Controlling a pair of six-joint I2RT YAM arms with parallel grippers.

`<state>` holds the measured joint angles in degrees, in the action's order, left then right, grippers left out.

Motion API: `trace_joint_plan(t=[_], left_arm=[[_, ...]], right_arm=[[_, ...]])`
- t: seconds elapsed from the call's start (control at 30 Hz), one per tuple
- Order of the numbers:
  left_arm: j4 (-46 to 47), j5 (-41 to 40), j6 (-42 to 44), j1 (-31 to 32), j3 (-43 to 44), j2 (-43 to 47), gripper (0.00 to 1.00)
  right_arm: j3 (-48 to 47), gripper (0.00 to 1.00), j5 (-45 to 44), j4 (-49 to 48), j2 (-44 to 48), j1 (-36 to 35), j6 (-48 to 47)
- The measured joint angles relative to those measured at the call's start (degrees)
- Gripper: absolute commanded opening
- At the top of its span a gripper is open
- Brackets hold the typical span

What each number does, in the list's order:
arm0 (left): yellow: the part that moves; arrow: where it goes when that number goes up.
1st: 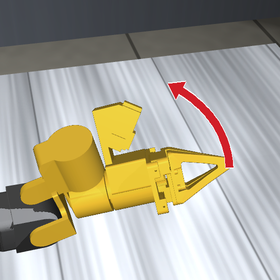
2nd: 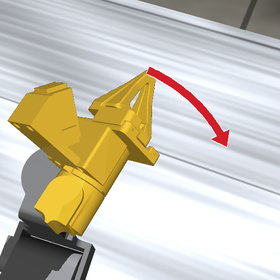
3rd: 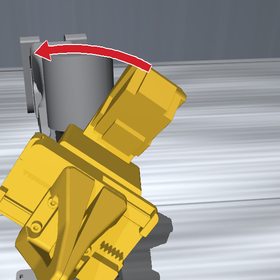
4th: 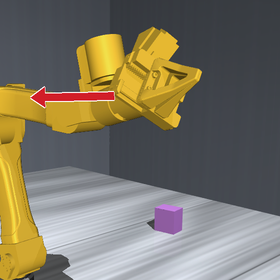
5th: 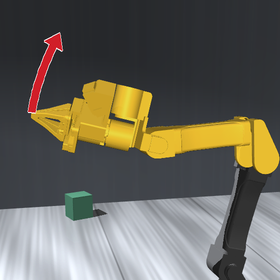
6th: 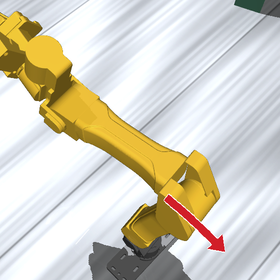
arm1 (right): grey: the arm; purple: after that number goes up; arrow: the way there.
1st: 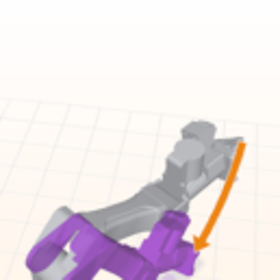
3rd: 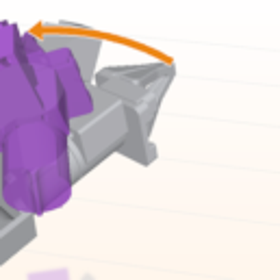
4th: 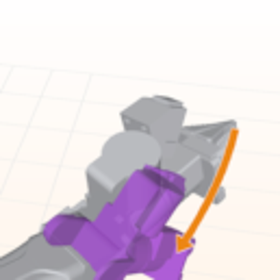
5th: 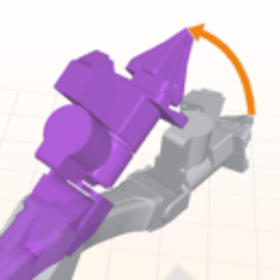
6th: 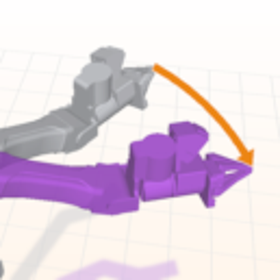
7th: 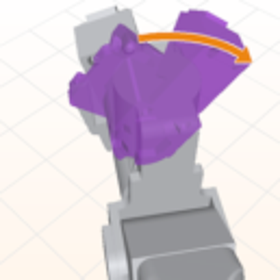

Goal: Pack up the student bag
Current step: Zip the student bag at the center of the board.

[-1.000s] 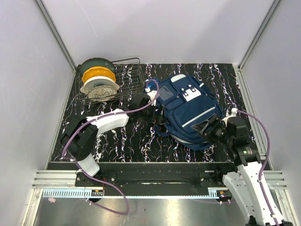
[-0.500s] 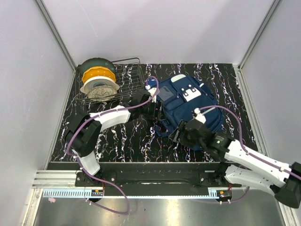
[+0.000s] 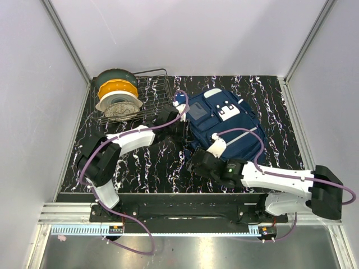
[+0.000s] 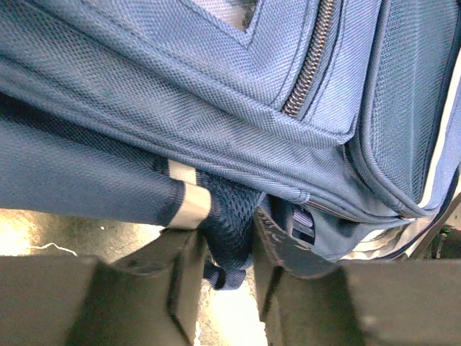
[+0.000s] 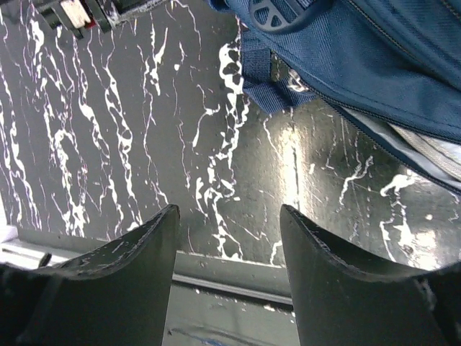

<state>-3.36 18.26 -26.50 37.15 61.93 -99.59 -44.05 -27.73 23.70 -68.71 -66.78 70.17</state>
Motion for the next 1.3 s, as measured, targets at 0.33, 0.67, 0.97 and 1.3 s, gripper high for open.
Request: trace_joint_plan(t=[0.33,0.67,0.97,1.3], left_arm=[[-0.44,0.17,-0.09,-0.24,0.00,1.09,0.26],[-1.97,0.50,-0.09,-0.24,0.94,1.42,0.26],[-3.23,0.92,-0.09,-0.24,1.79,1.49,0.26],[-4.42,1.07,0.00,-0.24,2.64,1.51,0.26]], right_arm=[[-6.99,0.50,-11.85,4.24,-11.69,-0.83,8.79],[-13.40,0.47,-18.25,10.34,-20.02,0.07,11.56],[-16.68,0.46,-19.34,14.34,-24.61,2.47,11.89],[-20.55,0.43,-20.24,18.18,-29.11,4.39,8.48]])
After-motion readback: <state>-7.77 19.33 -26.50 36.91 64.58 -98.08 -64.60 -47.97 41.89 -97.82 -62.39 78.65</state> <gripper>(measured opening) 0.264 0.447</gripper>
